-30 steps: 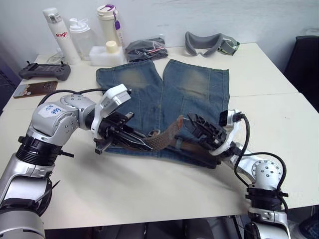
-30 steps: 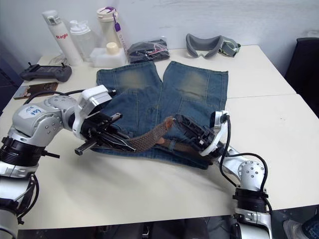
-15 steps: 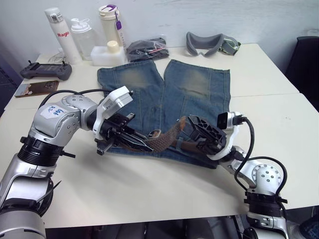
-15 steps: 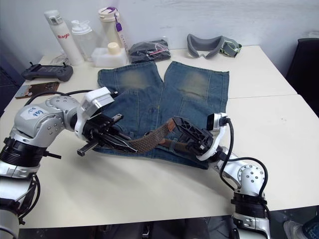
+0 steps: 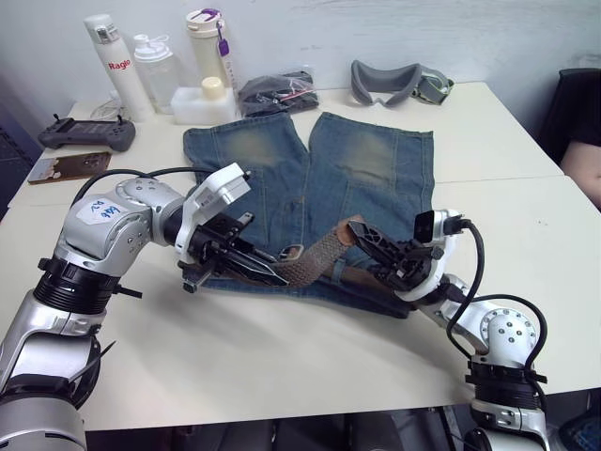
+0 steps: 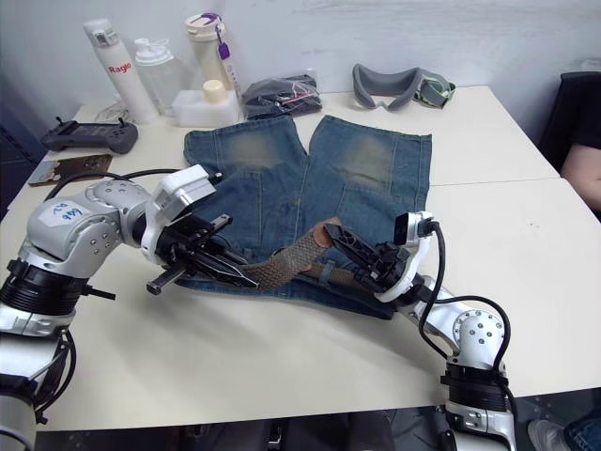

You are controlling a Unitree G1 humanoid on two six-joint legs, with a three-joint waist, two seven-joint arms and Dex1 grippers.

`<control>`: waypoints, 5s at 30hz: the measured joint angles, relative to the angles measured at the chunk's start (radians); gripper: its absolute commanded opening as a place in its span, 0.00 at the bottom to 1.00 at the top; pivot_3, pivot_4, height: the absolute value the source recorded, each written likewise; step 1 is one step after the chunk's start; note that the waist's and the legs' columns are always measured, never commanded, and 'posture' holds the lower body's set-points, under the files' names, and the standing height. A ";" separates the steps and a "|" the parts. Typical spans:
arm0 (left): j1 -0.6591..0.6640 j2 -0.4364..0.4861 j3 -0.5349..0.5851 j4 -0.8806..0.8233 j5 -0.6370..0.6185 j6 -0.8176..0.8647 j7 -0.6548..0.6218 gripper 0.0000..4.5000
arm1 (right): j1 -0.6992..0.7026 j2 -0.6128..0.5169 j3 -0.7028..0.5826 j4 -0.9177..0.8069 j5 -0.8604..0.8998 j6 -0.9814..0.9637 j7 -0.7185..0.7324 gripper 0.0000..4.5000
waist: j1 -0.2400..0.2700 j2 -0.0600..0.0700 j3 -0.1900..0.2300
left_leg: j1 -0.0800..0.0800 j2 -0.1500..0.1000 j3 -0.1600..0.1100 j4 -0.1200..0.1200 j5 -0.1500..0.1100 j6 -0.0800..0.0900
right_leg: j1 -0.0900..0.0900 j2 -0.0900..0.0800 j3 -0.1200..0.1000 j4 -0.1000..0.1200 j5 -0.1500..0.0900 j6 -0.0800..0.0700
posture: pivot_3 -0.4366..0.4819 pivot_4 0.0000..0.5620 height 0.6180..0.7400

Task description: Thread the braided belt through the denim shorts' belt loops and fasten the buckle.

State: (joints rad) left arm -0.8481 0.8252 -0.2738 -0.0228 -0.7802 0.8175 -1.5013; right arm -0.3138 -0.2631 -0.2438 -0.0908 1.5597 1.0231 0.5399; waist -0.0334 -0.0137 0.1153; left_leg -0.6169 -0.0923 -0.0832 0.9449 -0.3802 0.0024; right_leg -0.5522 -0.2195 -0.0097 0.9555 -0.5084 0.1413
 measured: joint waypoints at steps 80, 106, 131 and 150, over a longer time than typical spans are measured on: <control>0.818 -0.907 0.402 -0.582 -1.181 -0.329 2.048 0.61 | -0.243 0.011 0.152 -0.292 -0.020 -0.220 -0.707 0.00 | 0.032 0.002 -0.007 | -0.013 0.000 0.012 0.022 -0.014 0.014 | -0.015 0.003 0.016 0.014 -0.005 -0.008 | 0.48 0.27 0.07; 0.630 -0.500 0.852 -0.211 -1.180 0.156 1.769 0.00 | -0.204 -0.313 0.247 -0.335 -0.226 -0.109 -0.402 0.99 | 0.030 0.002 -0.007 | -0.011 0.000 0.008 0.016 -0.013 0.013 | -0.015 0.005 0.014 0.012 -0.004 -0.008 | 0.48 0.27 0.07; 0.497 -0.175 0.850 0.134 -1.178 0.504 1.699 0.00 | -0.208 -0.377 0.743 -0.374 -1.386 -0.520 0.059 0.99 | 0.028 -0.001 -0.007 | -0.008 0.000 0.008 0.014 -0.011 0.006 | -0.015 0.003 0.014 0.005 -0.003 -0.006 | 0.48 0.27 0.07; 0.548 -0.019 0.718 0.221 -1.179 0.521 1.696 0.00 | -0.213 -0.381 0.587 -0.427 -1.293 -0.392 0.220 0.99 | 0.031 -0.002 -0.006 | -0.008 0.000 0.007 0.014 -0.012 0.006 | -0.017 0.002 0.014 0.005 -0.005 -0.010 | 0.48 0.27 0.07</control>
State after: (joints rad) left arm -0.3005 0.8063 0.4442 0.1985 -1.9588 1.3382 0.1947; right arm -0.5264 -0.6444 0.3429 -0.5177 0.2663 0.6307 0.7597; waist -0.0025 -0.0153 0.1090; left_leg -0.6245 -0.0925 -0.0759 0.9590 -0.3923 0.0087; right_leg -0.5688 -0.2172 0.0038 0.9601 -0.5137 0.1314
